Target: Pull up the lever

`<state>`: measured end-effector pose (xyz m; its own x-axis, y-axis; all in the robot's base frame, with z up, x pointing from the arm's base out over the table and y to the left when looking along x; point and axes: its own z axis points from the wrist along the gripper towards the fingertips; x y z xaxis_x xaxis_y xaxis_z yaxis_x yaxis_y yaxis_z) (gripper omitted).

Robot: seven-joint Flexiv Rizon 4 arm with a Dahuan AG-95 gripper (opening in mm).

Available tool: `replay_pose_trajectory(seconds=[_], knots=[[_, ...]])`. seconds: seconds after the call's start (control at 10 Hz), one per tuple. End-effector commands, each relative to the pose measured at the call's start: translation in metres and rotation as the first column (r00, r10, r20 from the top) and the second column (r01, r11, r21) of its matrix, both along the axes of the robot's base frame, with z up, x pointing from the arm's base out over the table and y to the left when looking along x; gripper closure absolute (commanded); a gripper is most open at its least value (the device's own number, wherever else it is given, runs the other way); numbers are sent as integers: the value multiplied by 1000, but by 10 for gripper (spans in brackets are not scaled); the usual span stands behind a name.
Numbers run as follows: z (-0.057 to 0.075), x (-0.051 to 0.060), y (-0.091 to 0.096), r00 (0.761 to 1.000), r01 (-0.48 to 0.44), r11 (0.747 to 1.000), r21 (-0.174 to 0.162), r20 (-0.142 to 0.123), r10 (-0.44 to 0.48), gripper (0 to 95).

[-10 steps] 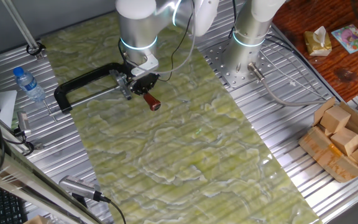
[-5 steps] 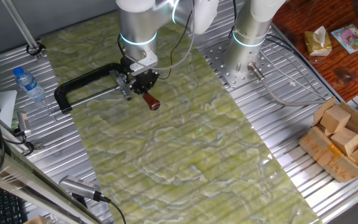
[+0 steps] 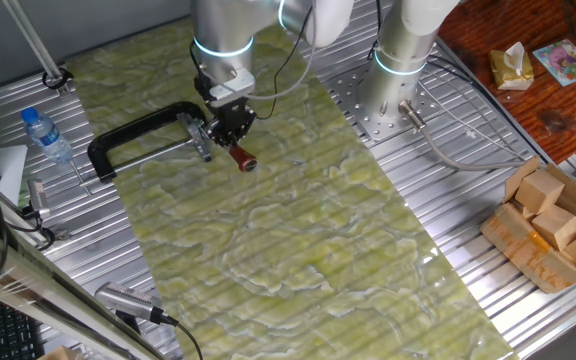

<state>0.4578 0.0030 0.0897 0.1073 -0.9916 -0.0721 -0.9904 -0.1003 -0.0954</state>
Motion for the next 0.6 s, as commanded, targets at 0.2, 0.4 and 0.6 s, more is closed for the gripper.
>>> replay_pose_trajectory(seconds=[0.2, 0.4, 0.6], knots=[[30, -1, -1, 1000, 7, 1000, 16, -1, -7, 950], [35, -2, -3, 1000, 8, 1000, 24, 1, -8, 950], [38, -1, -4, 1000, 6, 999, 47, 6, -7, 950]])
